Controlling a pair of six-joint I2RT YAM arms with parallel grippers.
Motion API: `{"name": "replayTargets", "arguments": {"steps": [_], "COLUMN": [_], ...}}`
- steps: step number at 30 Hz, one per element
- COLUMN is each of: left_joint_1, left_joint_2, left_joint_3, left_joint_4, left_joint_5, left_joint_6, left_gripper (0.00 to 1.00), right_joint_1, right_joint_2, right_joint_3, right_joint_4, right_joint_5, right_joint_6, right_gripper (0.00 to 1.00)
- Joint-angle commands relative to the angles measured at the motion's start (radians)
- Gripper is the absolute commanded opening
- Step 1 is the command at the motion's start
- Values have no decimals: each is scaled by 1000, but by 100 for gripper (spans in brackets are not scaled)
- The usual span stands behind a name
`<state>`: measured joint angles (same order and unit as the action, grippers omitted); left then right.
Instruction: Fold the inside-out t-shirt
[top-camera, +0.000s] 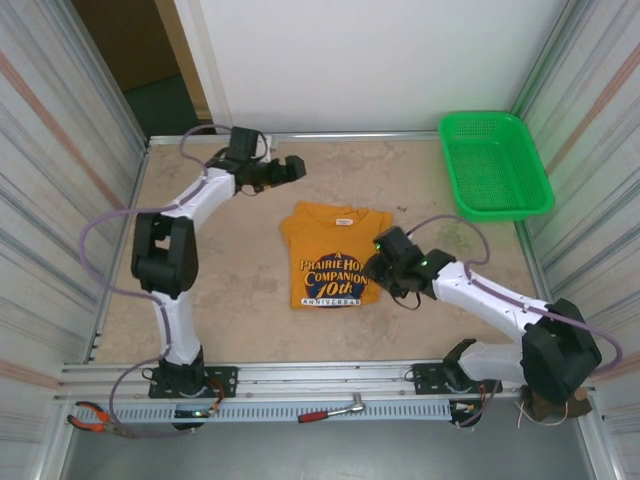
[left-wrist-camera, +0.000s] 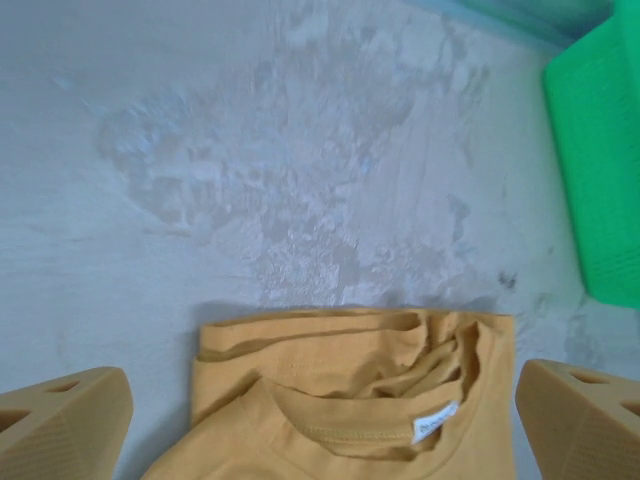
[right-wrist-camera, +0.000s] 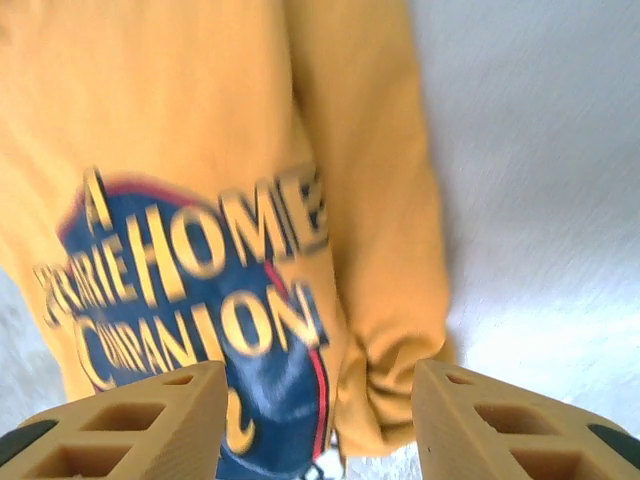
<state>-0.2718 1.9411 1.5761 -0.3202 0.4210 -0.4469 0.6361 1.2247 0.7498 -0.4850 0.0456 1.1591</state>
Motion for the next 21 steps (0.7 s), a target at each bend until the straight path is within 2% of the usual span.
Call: {"name": "replayTargets", "arguments": {"steps": [1, 4, 7, 14, 21], "left_joint_1": [2, 2, 2, -11, -27], "left_joint_2": [-108, -101, -54, 30, 93], "left_joint_3": [-79, -140, -170, -161, -140], "left_joint_4": [-76, -89, -102, -86, -69], "left_joint_5": [73, 107, 131, 155, 184], "left_joint_6": [26, 19, 16, -7, -13], "left_gripper": [99, 99, 99, 98, 95], "right_joint_1": [-149, -285, -377, -412, -414], "right_joint_2": [10, 99, 242, 489, 612], "right_joint_3": [99, 192, 305, 437, 473], "right_joint_4": [-35, 3, -1, 59, 93], "right_joint_5": [-38, -152, -294, -409, -375], "right_joint_6": [-210, -372, -463, -517, -492], "right_gripper": [51, 55, 56, 52, 50]}}
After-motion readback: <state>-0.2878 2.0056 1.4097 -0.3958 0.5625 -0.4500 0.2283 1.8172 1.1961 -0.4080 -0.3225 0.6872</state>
